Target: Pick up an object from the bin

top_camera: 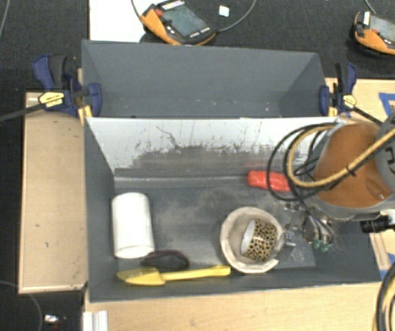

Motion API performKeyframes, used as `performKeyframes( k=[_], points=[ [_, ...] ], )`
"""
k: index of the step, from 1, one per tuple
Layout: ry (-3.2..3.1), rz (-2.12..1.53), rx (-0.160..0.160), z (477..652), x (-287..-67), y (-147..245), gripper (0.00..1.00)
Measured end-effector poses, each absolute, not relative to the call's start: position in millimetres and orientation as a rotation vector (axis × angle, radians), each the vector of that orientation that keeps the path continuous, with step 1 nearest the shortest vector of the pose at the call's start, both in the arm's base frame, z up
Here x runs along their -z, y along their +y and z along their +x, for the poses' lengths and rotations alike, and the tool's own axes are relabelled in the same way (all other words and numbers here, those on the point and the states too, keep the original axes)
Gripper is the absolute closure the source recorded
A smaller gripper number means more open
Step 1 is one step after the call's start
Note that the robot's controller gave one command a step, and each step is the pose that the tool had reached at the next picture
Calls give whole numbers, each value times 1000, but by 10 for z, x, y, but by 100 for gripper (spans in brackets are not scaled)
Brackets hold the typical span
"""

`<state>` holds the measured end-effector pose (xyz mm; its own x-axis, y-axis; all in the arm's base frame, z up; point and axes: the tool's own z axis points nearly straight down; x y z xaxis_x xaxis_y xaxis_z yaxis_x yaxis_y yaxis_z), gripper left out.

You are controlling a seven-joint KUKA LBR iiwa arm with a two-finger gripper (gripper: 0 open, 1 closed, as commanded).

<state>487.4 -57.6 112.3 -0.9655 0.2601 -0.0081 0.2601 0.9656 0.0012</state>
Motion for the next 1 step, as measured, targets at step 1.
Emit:
performKeyframes(
  k=[1],
  points=[
    [3053, -639, 9, 4847, -771, -861, 0]
  ],
)
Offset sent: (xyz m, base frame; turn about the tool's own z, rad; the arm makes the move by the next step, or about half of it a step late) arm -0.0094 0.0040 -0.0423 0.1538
